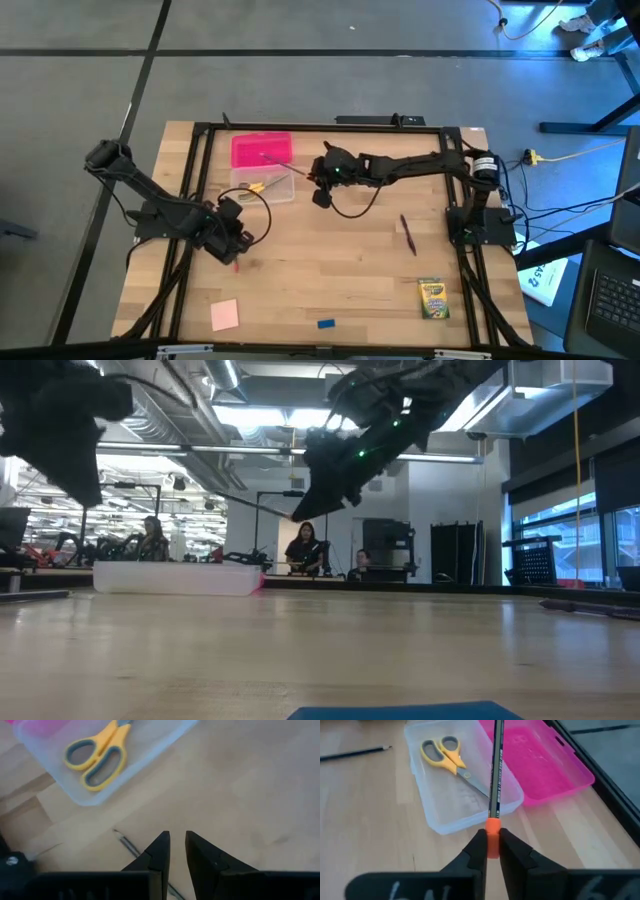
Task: Pack school essentials
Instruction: Put the top black pencil into the pink supply box
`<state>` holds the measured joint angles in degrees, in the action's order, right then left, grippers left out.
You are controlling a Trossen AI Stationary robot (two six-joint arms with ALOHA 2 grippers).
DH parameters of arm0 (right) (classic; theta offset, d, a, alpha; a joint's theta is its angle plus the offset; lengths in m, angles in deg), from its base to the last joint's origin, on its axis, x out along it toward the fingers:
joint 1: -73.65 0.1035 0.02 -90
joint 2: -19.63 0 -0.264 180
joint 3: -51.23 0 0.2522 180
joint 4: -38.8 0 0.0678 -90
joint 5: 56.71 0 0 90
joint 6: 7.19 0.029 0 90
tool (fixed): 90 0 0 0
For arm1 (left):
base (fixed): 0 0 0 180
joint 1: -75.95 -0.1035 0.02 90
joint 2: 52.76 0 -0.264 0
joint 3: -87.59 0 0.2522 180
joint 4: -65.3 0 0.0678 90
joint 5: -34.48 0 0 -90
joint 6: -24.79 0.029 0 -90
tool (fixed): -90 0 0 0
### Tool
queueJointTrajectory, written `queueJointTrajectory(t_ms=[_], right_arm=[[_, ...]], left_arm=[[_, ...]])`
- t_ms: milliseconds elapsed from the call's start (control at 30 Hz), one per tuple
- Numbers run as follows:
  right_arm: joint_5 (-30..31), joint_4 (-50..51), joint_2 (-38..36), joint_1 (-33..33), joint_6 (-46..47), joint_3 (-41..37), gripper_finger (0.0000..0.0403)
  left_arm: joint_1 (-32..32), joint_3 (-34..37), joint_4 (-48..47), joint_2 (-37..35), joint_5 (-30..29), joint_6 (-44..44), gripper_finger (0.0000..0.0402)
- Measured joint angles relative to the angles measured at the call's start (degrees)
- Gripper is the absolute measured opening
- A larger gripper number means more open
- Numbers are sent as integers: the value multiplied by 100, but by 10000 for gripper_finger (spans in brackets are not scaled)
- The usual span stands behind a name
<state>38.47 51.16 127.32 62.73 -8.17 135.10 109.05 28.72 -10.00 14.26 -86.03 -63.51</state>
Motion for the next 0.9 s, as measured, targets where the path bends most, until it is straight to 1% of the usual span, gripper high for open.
queueJointTrajectory(t_ms=[100, 200, 267, 500, 633, 767, 900], right_arm=[[-200, -395, 199, 0, -123, 0, 41], [-565, -985, 386, 0, -114, -1, 41], [-706, -1341, 506, 0, -101, 2, 41], [-855, -1670, 888, 2, -100, -2, 41], [-1077, -1890, 1127, 7, -101, -4, 41], [-1100, -2318, 1317, 11, -84, -2, 41], [-1148, -2499, 1428, 13, -99, -4, 41]], left_arm=[[162, -121, -28, -80, -39, -6, 54], [245, -178, -37, -135, -49, -9, 54], [285, -178, -42, -146, -56, -9, 54], [299, -178, -46, -148, -54, -8, 54], [299, -179, -57, -148, -54, -8, 54], [299, -181, -58, -150, -52, -8, 54], [299, -181, -55, -150, -51, -8, 54]])
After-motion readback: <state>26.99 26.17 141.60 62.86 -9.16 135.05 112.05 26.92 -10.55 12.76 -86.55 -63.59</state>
